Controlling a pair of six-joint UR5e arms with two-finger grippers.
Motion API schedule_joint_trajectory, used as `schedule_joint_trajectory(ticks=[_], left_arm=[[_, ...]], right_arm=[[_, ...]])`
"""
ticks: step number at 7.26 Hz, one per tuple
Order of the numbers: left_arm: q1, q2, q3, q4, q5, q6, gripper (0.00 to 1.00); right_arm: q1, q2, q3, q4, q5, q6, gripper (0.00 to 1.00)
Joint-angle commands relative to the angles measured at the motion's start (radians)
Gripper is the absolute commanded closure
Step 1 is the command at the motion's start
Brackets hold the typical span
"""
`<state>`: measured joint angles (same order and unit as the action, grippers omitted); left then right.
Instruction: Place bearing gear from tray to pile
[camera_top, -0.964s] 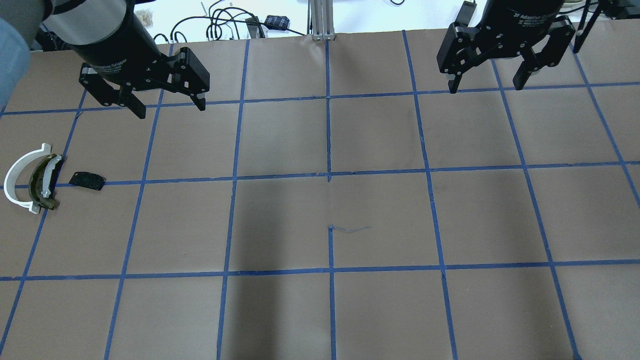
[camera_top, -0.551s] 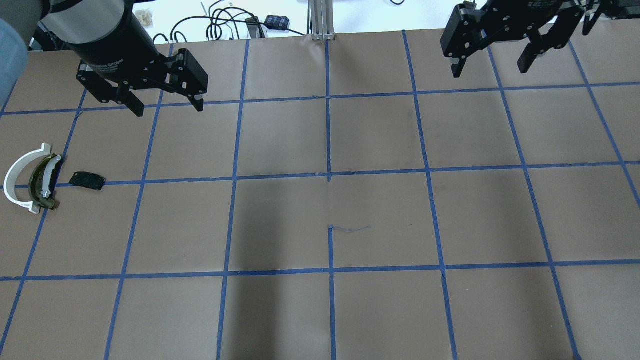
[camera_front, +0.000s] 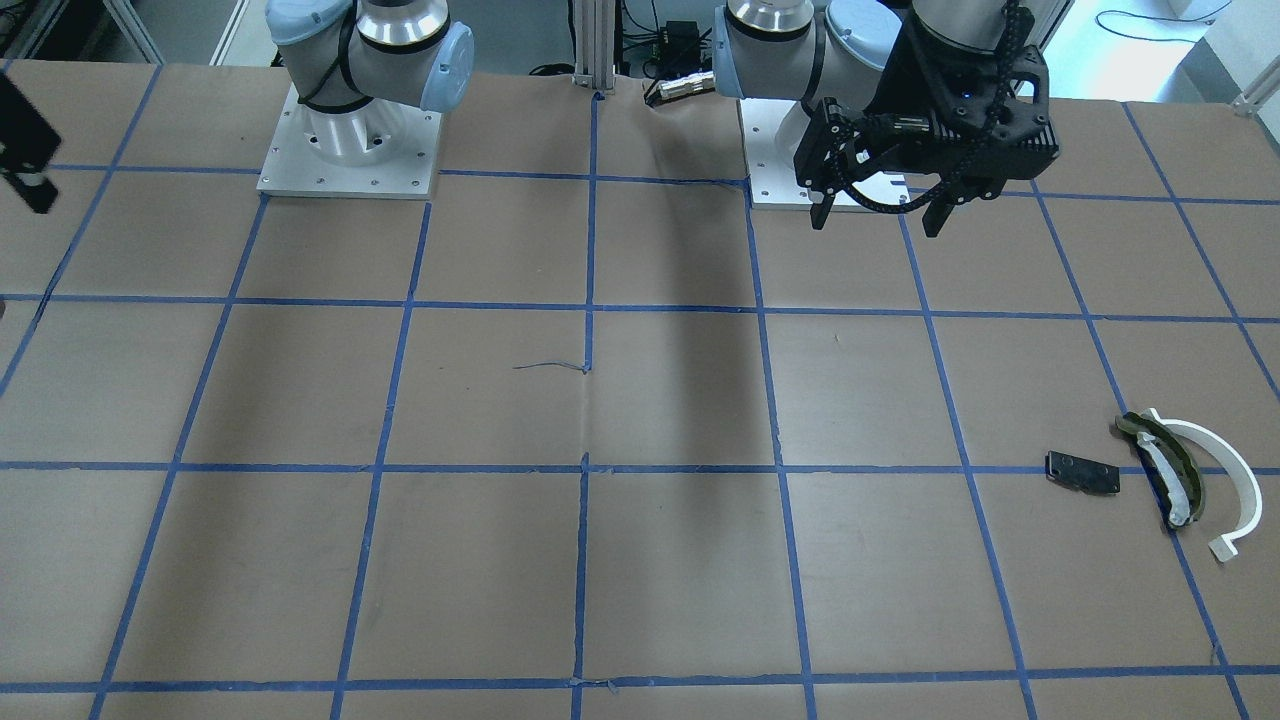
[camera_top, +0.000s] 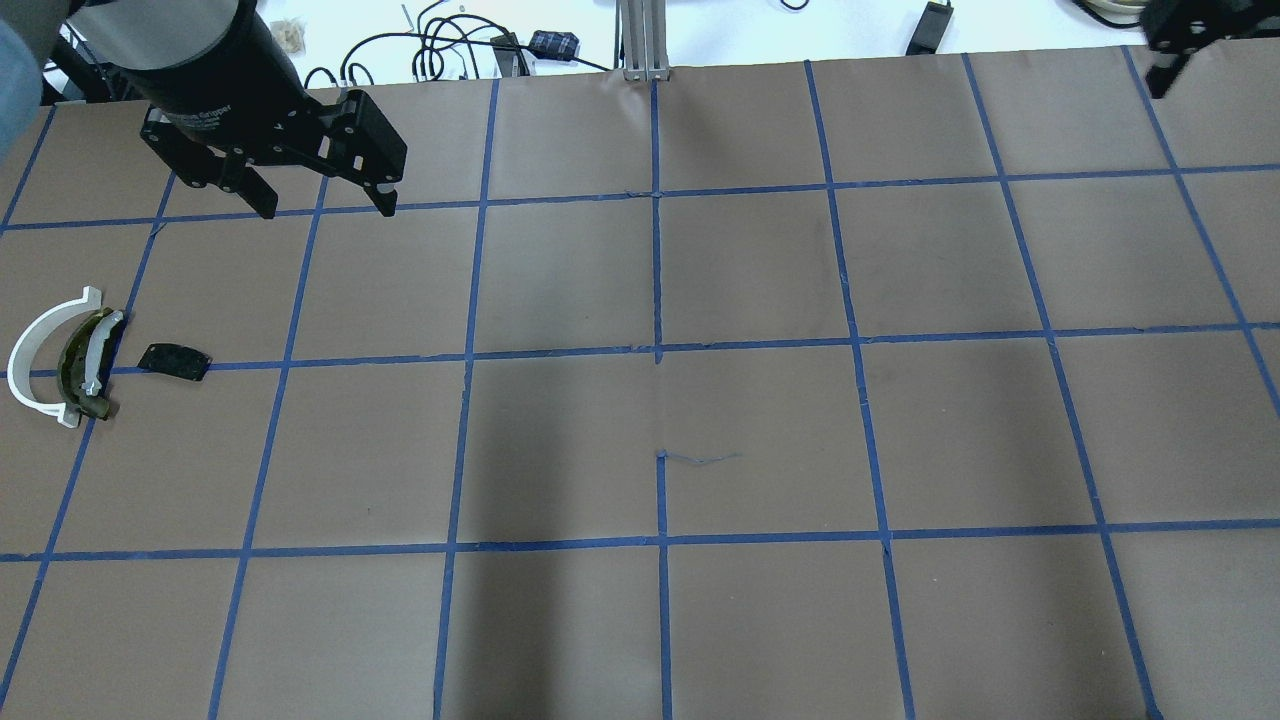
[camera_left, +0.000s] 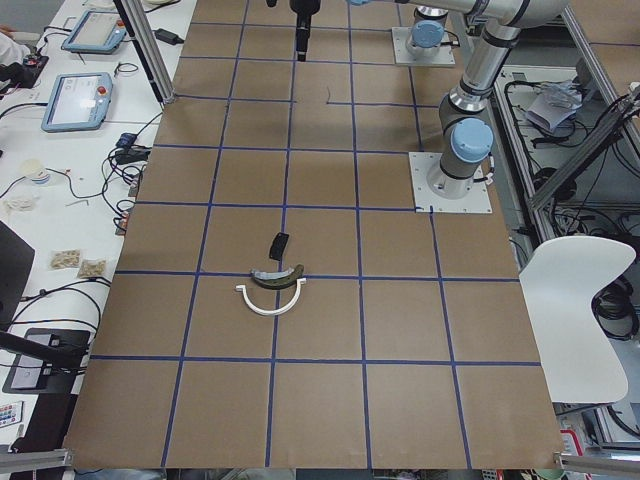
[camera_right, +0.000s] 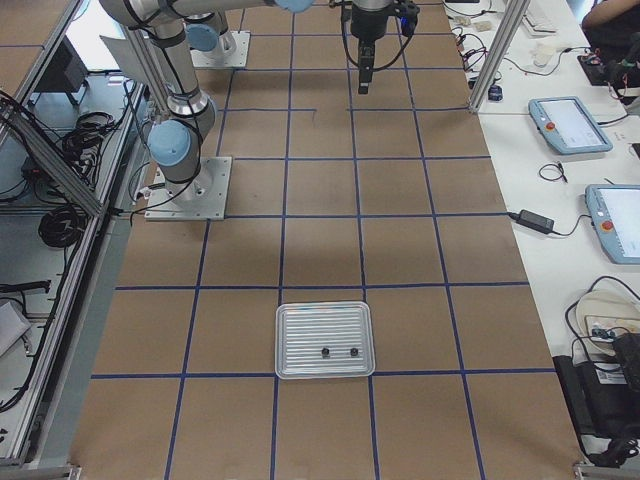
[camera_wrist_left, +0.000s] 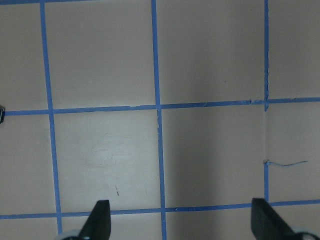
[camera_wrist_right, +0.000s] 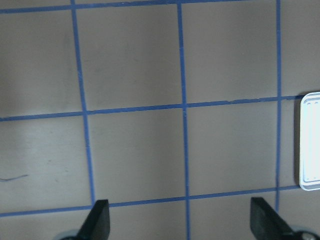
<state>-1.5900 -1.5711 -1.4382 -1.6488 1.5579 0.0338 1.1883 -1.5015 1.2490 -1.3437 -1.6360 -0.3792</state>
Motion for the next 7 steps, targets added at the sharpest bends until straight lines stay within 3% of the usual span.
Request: schedule_joint_trajectory(ticks=[1,4,7], left_arm=[[-0.007,-0.030,0.044,-0.026,-0.002,0.008,0.00],[-0.011,0.003,0.009,-0.031,-0.007,-0.017,0.00],[-0.011,0.008,-0.005,-0.036,-0.010,-0.019,0.00]], right_arm=[[-0.305,0.080,0.006,-0.047,0.008,-0.461,0.00],[-0.585,0.316,0.001,-0.399,0.008,-0.937,0.00],[-0.656,0.447,0.073,-0.458,-0.004,-0.987,0.00]])
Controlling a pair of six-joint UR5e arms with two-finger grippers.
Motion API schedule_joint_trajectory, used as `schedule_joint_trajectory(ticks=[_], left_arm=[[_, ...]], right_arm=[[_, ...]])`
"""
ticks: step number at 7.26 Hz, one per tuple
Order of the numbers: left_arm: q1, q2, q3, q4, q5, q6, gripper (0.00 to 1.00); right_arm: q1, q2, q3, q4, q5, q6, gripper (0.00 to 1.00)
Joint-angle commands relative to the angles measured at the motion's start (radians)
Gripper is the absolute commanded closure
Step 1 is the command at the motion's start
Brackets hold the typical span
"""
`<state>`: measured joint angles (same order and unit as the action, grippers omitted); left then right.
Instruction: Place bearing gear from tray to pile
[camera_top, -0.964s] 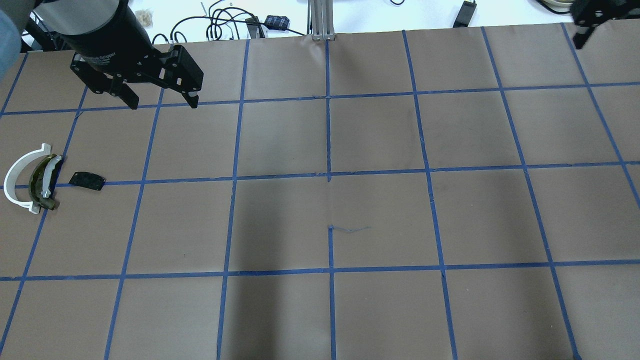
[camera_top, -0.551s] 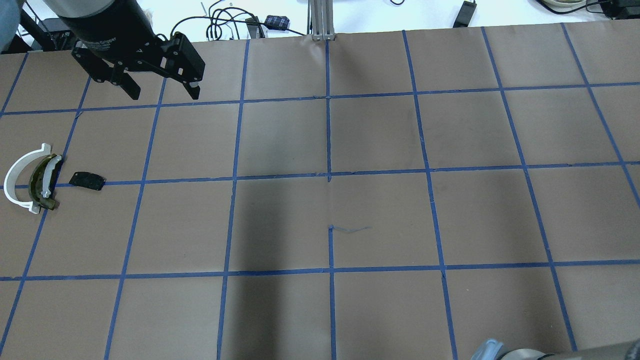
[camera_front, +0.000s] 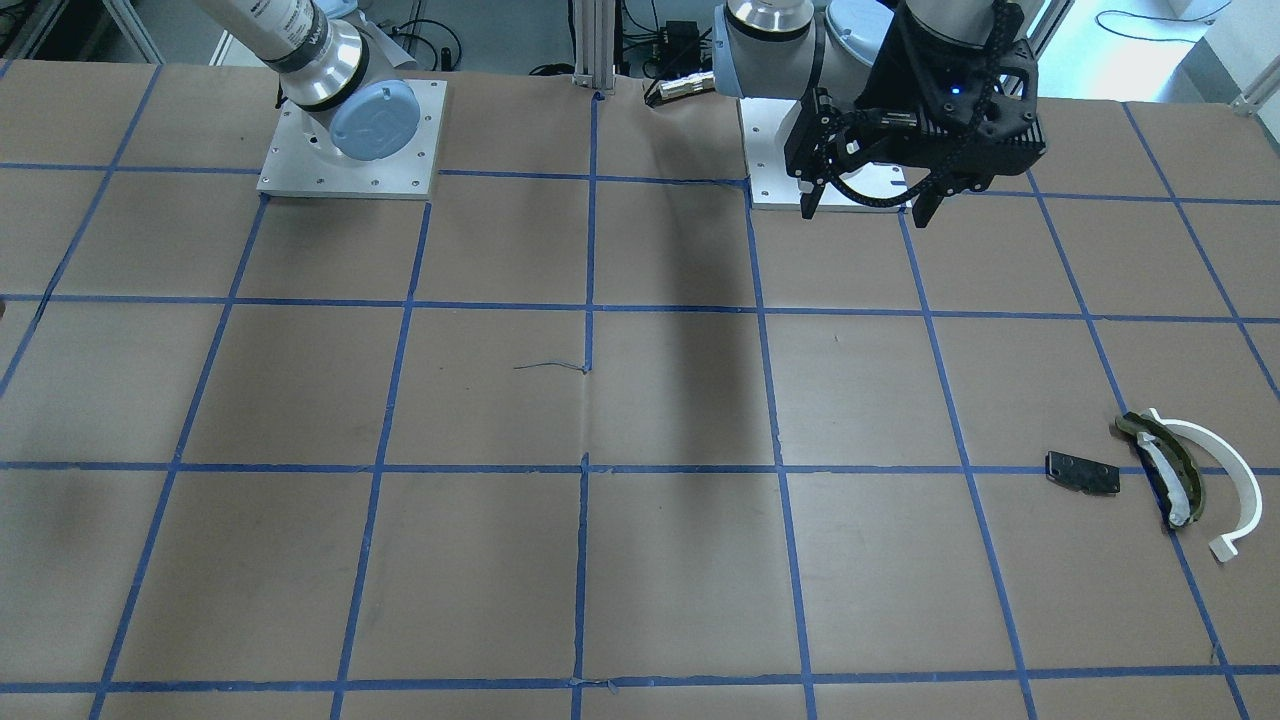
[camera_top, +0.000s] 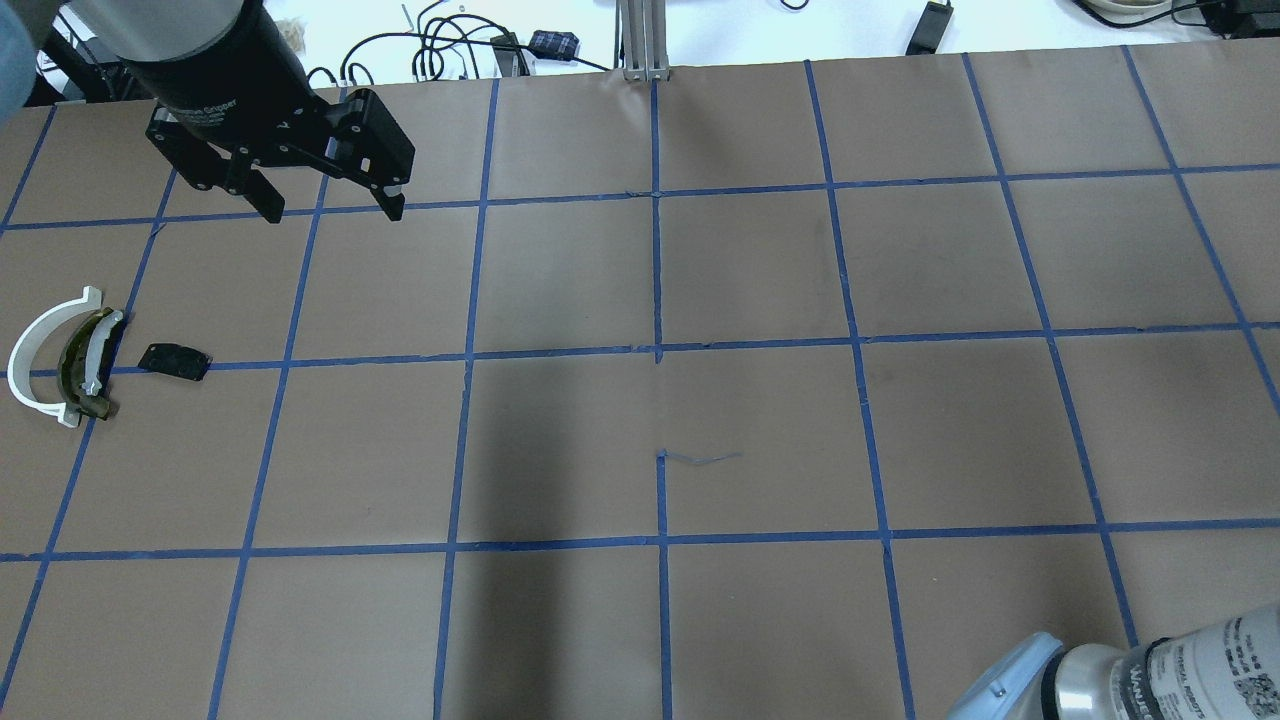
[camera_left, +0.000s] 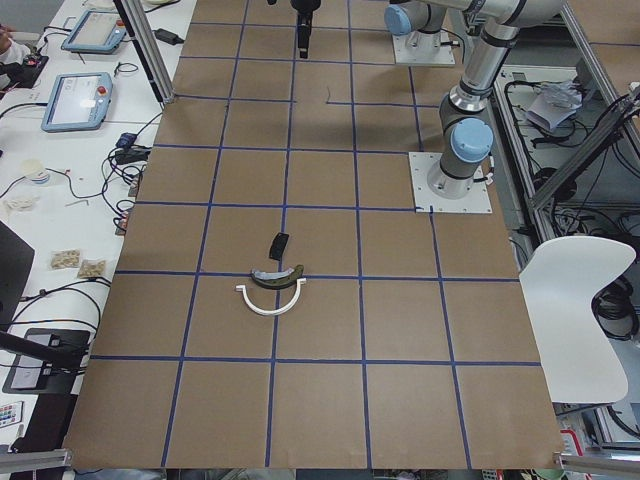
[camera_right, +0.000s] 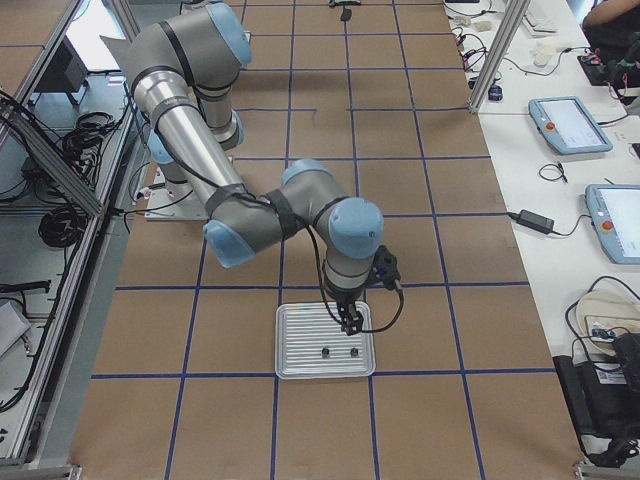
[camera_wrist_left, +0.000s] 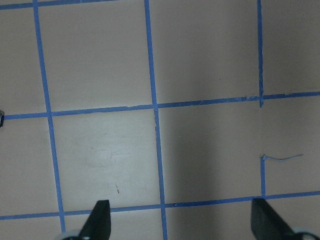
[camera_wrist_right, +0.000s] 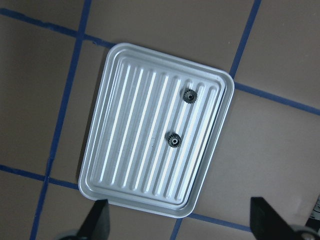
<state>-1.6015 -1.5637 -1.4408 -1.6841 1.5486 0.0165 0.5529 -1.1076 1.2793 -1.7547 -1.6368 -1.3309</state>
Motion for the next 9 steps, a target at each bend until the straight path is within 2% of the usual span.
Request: schedule_joint_trajectory(ticks=[1,2,3,4,6,9], left_arm=[[0.000,0.001,-0.001,0.000,-0.001,-0.004,0.00],[0.000,0.001,-0.001,0.000,-0.001,-0.004,0.00],[0.000,0.001,0.000,0.001,-0.001,-0.004,0.00],[0.000,-0.001,-0.003,0.001,-0.001,-0.004,0.00],[0.000,-0.001,0.000,0.001,-0.002,-0.006,0.00],[0.000,0.001,-0.006,-0.002,0.001,-0.006,0.00]], right_arm=[[-0.022,0.070,0.089,-0.125,-0.001,-0.069,0.00],[-0.024,0.084,0.141,-0.214,-0.003,-0.095,0.00],[-0.033,0.098,0.158,-0.232,0.000,-0.129,0.02],[-0.034,0.136,0.157,-0.280,-0.001,-0.135,0.11],[-0.034,0.172,0.157,-0.365,-0.003,-0.128,0.13],[-0.033,0.201,0.160,-0.362,0.011,-0.064,0.16]])
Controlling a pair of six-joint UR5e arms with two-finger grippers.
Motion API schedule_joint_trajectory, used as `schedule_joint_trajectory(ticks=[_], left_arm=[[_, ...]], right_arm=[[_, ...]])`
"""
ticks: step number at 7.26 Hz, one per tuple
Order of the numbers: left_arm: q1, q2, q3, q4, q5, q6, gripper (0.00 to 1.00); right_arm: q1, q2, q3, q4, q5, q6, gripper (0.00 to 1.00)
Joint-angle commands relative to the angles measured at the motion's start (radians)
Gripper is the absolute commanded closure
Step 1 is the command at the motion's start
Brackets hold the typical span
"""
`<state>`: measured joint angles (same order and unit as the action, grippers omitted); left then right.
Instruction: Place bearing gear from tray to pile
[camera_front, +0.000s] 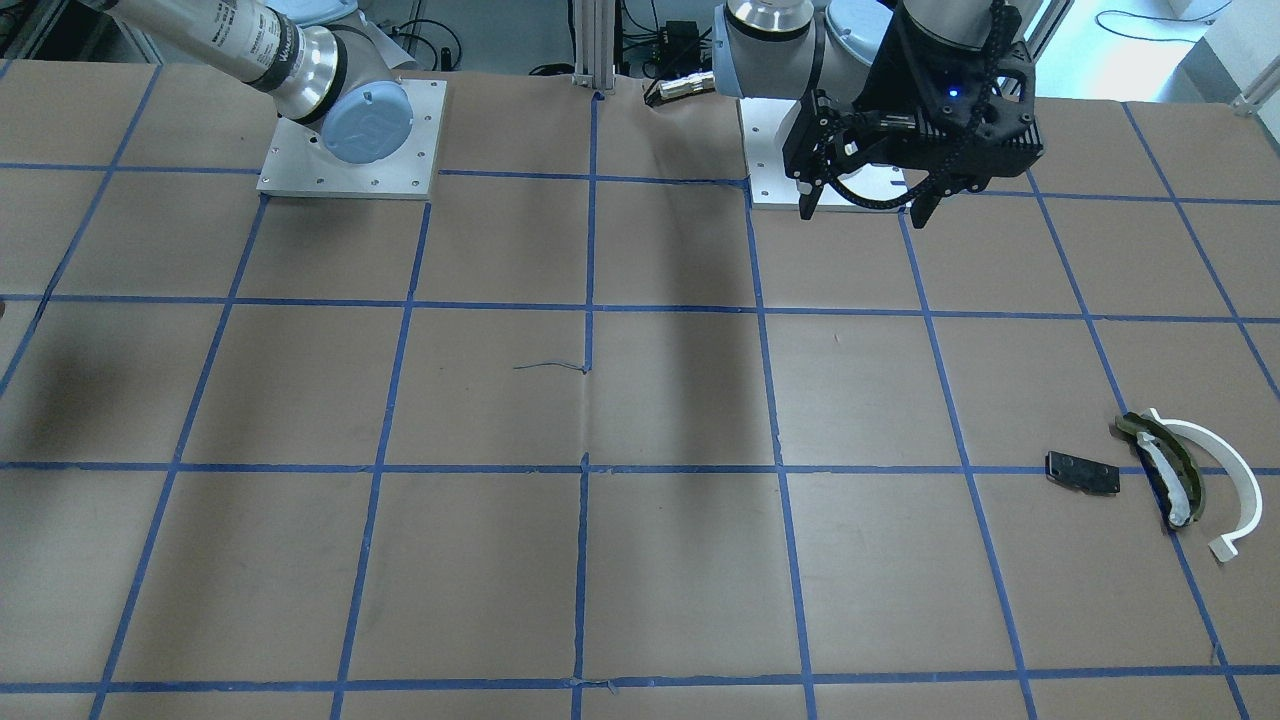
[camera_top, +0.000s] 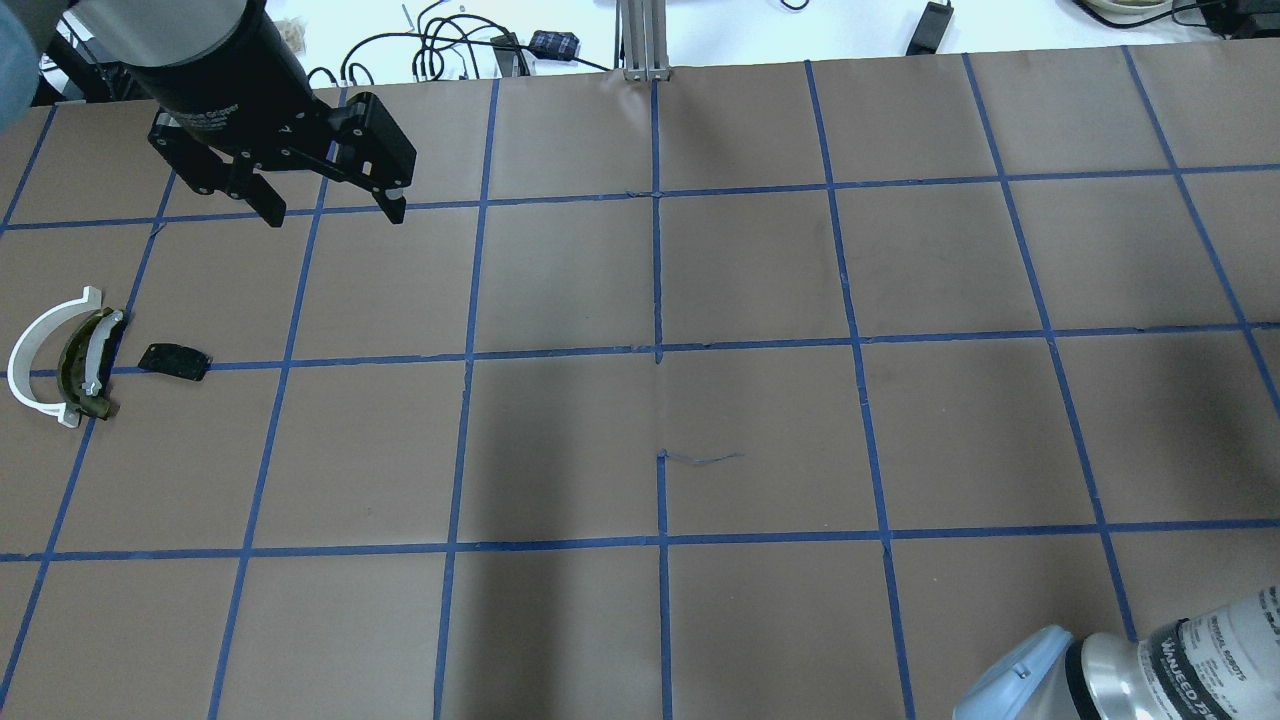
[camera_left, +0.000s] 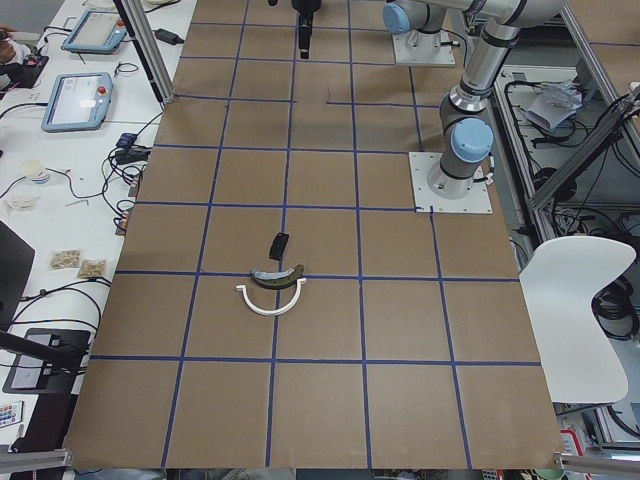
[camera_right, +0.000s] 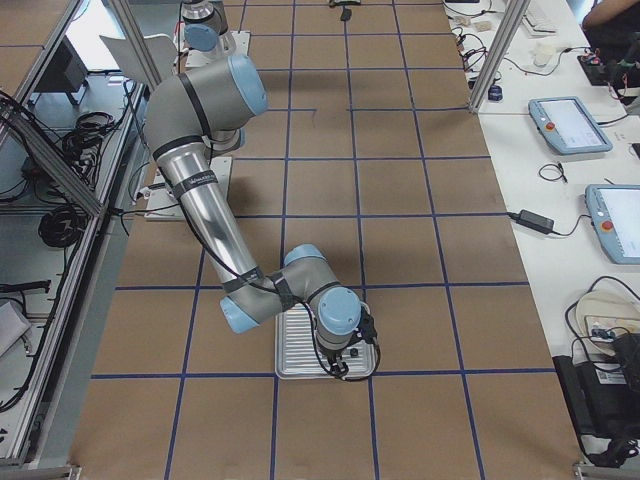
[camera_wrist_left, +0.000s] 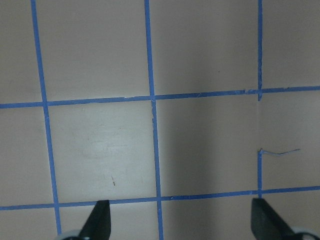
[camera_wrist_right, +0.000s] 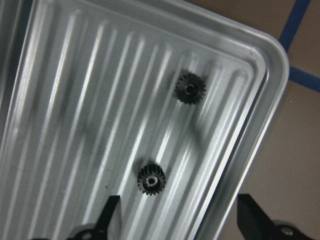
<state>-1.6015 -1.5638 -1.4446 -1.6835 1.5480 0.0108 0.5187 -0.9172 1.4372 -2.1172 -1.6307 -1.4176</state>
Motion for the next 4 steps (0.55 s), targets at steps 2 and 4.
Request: schedule_joint_trajectory(ticks=[2,4], left_arm=[[0.000,0.001,-0.002,-0.002,0.001,0.000,0.00],[0.000,0.001,-0.002,-0.002,-0.002,0.000,0.00]], right_arm=[[0.001,0.014,0.014,0.005,0.005,0.077,0.16],[0.006,0.021,0.017,0.006,0.003,0.080,0.27]])
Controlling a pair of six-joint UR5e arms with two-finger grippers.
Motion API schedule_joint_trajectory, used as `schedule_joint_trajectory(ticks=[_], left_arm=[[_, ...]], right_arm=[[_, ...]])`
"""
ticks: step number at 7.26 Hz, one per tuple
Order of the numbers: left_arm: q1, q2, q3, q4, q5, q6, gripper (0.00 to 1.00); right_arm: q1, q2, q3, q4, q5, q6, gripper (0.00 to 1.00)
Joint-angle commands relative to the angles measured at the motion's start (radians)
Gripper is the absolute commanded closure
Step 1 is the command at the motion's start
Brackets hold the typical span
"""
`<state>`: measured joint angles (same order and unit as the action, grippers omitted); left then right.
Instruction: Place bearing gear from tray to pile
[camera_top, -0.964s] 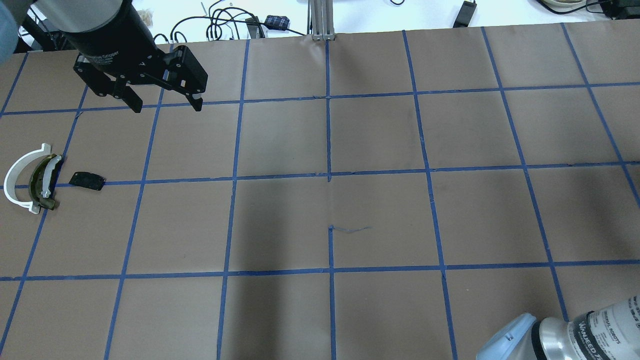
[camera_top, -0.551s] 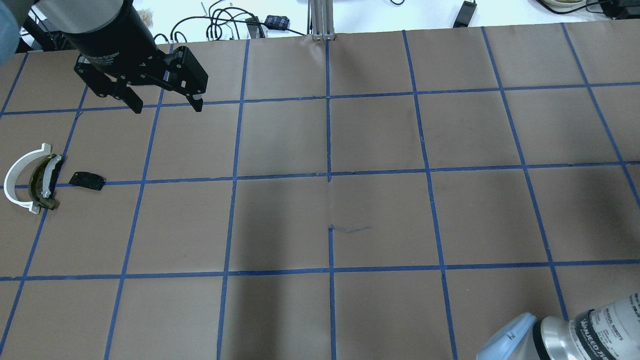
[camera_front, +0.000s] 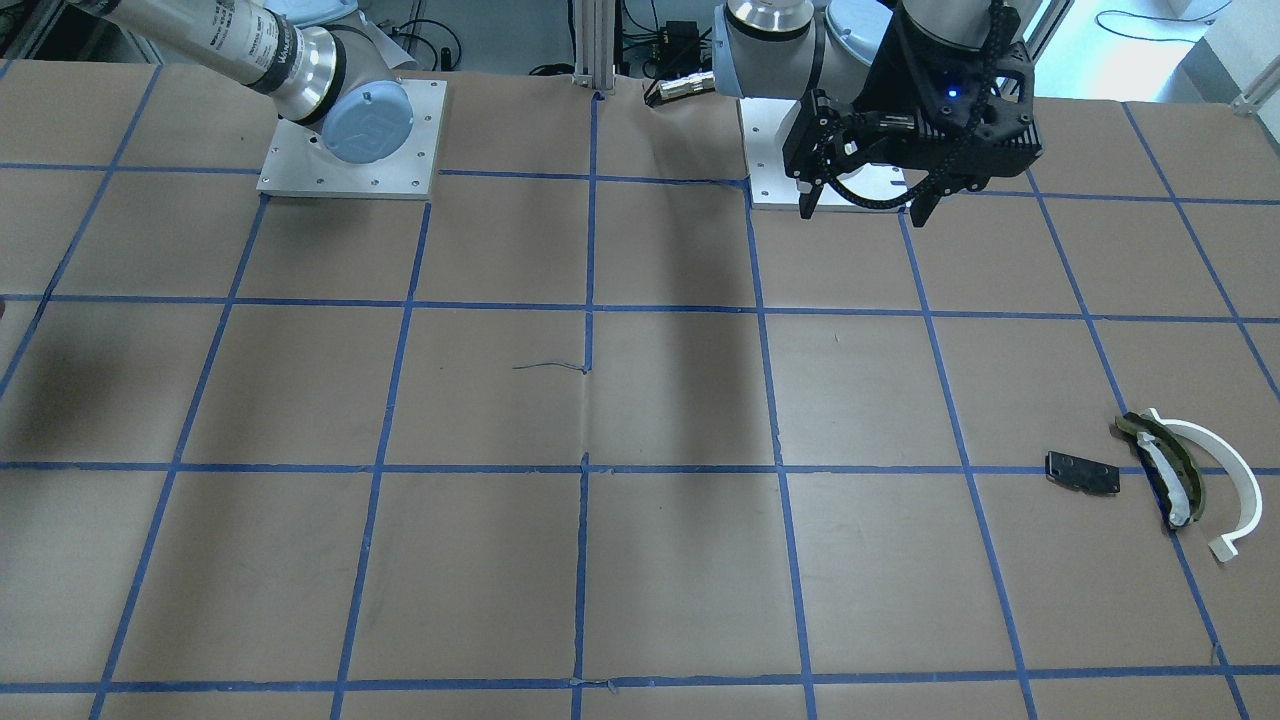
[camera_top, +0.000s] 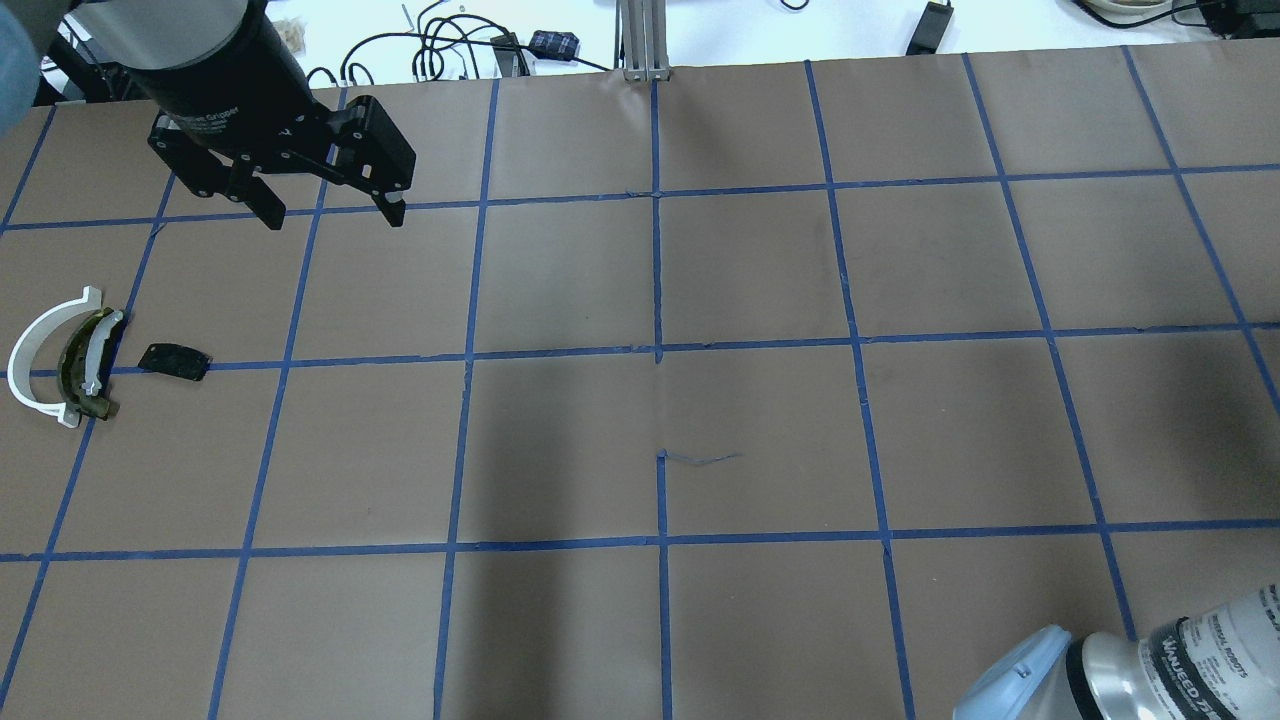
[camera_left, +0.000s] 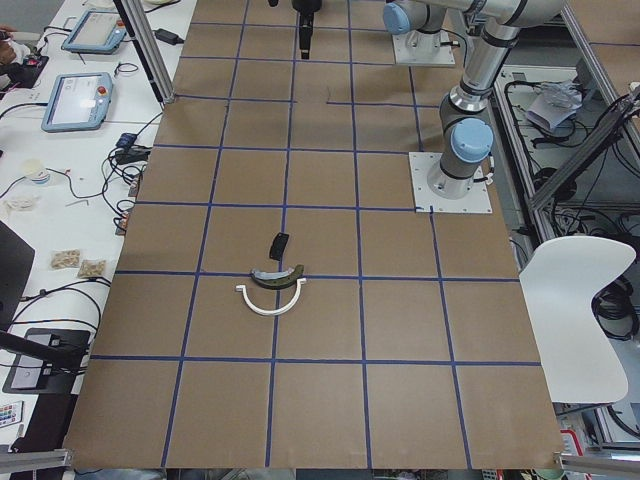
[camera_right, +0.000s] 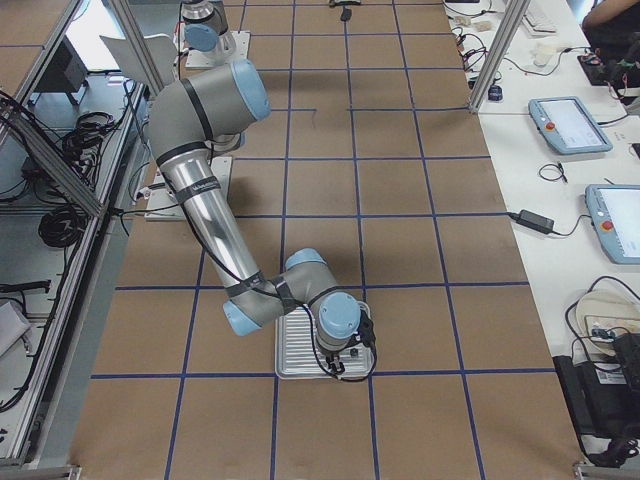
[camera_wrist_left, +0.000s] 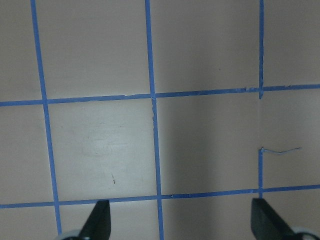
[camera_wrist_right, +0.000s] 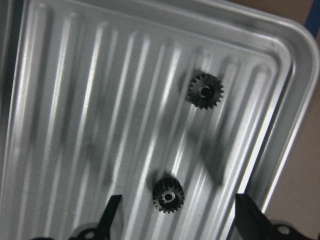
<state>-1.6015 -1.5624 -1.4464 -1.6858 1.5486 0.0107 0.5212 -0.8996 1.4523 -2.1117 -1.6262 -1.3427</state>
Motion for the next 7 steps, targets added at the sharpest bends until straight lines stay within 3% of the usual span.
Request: schedule_joint_trajectory(ticks=[1,2,3,7], left_arm=[[0.000,0.001,0.000,0.000,-0.001,0.000,0.00],[-0.001,0.004,0.000,-0.002,0.001,0.000,0.00],[0.000,0.004,0.000,-0.002,-0.002,0.000,0.00],[0.000,0.005,0.000,0.000,-0.016,0.000,0.00]], right_arm=[[0.003,0.005,0.002,-0.001,-0.001,0.005,0.32],[0.003,0.013,-0.001,-0.002,-0.004,0.004,0.56],[0.003,0.013,-0.003,-0.001,-0.004,0.002,0.65],[0.006,0.008,-0.006,0.018,-0.014,0.002,0.77]])
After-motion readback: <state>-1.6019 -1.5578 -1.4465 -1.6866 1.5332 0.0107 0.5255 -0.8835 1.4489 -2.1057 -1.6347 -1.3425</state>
